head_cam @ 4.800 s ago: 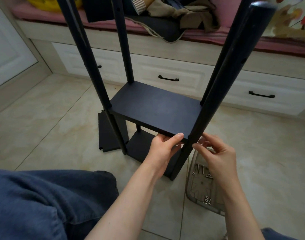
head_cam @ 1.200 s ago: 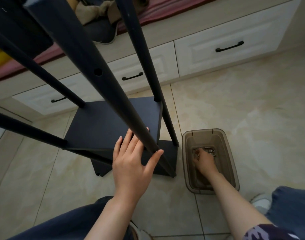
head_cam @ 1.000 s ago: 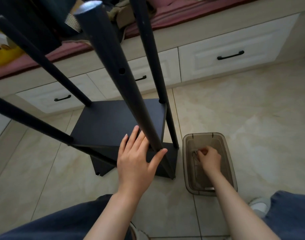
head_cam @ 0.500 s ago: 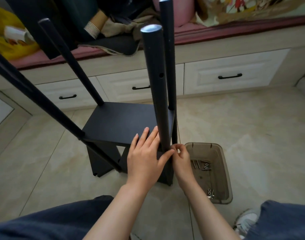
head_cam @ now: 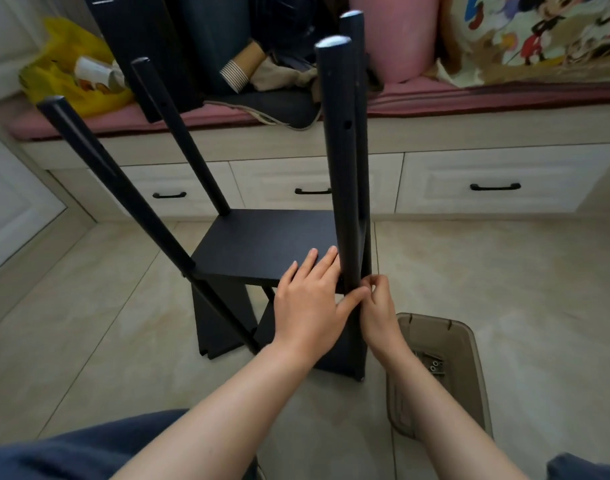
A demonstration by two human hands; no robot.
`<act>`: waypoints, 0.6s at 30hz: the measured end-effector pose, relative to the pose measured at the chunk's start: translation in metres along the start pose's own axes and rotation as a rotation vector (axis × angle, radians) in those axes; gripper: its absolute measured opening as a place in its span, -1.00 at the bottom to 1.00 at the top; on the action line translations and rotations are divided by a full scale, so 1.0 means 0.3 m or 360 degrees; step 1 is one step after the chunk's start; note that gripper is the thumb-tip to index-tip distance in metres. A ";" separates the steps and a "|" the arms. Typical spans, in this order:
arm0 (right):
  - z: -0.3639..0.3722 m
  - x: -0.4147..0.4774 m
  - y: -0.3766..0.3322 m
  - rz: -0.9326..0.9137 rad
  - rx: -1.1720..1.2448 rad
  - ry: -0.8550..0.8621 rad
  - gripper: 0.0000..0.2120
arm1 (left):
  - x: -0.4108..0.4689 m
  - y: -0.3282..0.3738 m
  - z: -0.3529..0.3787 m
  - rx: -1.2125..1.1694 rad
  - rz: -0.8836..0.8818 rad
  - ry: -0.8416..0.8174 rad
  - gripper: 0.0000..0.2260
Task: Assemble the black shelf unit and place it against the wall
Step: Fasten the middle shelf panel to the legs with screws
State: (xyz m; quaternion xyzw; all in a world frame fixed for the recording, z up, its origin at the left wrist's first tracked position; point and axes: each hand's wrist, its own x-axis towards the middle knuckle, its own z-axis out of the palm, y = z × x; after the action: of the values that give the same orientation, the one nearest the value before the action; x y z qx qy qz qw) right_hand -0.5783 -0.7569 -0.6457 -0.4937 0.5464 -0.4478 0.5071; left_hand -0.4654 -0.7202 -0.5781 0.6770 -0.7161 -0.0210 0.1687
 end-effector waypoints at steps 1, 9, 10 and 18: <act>0.005 0.014 -0.025 -0.0029 -0.0009 -0.0019 -0.84 | 0.020 -0.004 -0.019 -0.0018 -0.0023 -0.0011 -0.36; 0.092 0.114 -0.215 -0.0144 -0.0098 -0.0274 -0.86 | 0.126 -0.102 -0.235 -0.0096 -0.0175 -0.0043 -0.64; 0.110 0.120 -0.231 -0.0167 -0.0137 -0.0311 -0.87 | 0.131 -0.129 -0.260 -0.0143 -0.0206 -0.0070 -0.64; 0.279 0.188 -0.400 -0.0397 -0.0623 -0.0577 -0.84 | 0.162 -0.336 -0.358 -0.0582 -0.0463 -0.0003 -0.74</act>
State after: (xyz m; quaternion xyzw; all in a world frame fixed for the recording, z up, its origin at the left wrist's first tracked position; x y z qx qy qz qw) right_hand -0.4845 -0.8254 -0.5403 -0.7173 0.4581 -0.2974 0.4327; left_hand -0.3406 -0.7545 -0.4925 0.7311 -0.5955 -0.1750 0.2832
